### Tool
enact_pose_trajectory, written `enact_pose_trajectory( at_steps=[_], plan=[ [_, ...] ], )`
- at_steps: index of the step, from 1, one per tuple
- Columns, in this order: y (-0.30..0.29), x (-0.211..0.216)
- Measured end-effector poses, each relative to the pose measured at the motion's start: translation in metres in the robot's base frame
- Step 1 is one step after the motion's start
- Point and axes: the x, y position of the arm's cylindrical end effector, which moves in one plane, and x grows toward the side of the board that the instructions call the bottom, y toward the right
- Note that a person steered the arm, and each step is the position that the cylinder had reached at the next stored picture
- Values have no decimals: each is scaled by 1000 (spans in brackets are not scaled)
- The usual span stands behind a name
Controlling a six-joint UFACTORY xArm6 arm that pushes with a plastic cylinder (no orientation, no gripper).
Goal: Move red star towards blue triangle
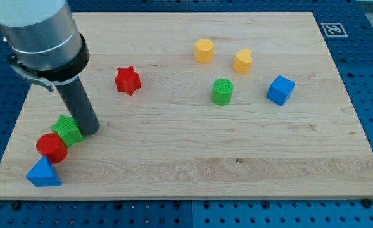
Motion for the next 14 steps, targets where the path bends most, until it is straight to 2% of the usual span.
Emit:
enact_pose_trajectory(
  at_steps=[2, 5, 8, 10, 11, 12, 14],
  plan=[
    [-16, -98],
    [13, -132],
    [110, -66],
    [166, -6],
    [166, -11],
    [166, -36],
    [147, 4]
  ],
)
